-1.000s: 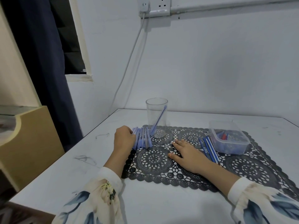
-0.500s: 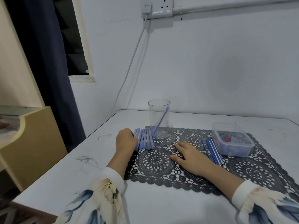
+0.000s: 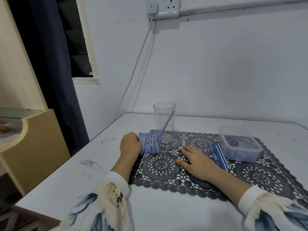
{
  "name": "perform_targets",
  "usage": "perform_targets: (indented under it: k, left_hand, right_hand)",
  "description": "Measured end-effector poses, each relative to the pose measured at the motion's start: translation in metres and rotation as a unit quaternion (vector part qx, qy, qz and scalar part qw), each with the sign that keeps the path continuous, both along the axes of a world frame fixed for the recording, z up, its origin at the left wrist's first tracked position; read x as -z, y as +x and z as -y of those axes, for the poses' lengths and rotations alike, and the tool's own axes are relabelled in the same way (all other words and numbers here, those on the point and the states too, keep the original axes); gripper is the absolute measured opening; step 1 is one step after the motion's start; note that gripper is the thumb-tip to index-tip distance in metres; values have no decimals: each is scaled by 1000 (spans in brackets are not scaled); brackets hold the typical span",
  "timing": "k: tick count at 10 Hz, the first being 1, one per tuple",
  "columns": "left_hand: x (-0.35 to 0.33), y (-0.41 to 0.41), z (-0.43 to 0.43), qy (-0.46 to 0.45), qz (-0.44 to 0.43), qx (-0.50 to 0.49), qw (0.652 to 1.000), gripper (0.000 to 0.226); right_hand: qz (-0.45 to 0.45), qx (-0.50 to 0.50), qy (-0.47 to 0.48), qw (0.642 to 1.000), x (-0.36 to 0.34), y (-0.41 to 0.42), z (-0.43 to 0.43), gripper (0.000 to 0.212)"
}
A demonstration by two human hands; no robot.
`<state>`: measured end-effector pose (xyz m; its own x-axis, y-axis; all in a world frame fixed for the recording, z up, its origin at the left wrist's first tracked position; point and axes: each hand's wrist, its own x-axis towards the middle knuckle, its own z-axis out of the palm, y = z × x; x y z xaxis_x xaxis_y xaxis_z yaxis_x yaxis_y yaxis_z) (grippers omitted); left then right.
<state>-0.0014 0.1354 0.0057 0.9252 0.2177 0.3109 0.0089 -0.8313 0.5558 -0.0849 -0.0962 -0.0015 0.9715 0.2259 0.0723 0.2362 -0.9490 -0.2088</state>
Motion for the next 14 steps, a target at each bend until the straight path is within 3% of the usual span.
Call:
perform_targets:
  k: [1,3,4,5,6,8,10,11,14]
  left_hand:
    - [-10,-8,4,25,36,-2,999,17]
    - [-57,-23,26,-65,172,43,982,18]
    - [-94,-12,38,-67,210,81,972,18]
    - [-130,12,50,-28,176,120,977,20]
    - [-157,39,62,35,73,158,984,18]
    - [-170,64,76,98,-122,316,936,14]
    - [-161,79,91,189,-249,331,890,19]
    - [-158,86,92,208,-286,325,877,21]
    - [-161,79,93,284,-238,267,890,11]
  right_hand:
    - [3,-1,2,1000,-1,-2,0,68]
    - [4,-2,6,1000,-1,-4,0,68]
    - [2,-3,4,1000,-1,-4,0,69]
    - [1,-5,2,1000,-1,-3,0,69]
    - [-1,-7,-1,1000,-1,-3,0,69]
    - [-5,-10,-3,1000,0,-1,1,70]
    - [-4,-12,-8,1000,0,2,2,70]
    - [-3,-13,-11,1000,0,3,2,70]
    - [-5,-10,-13,1000,1,2,3,71]
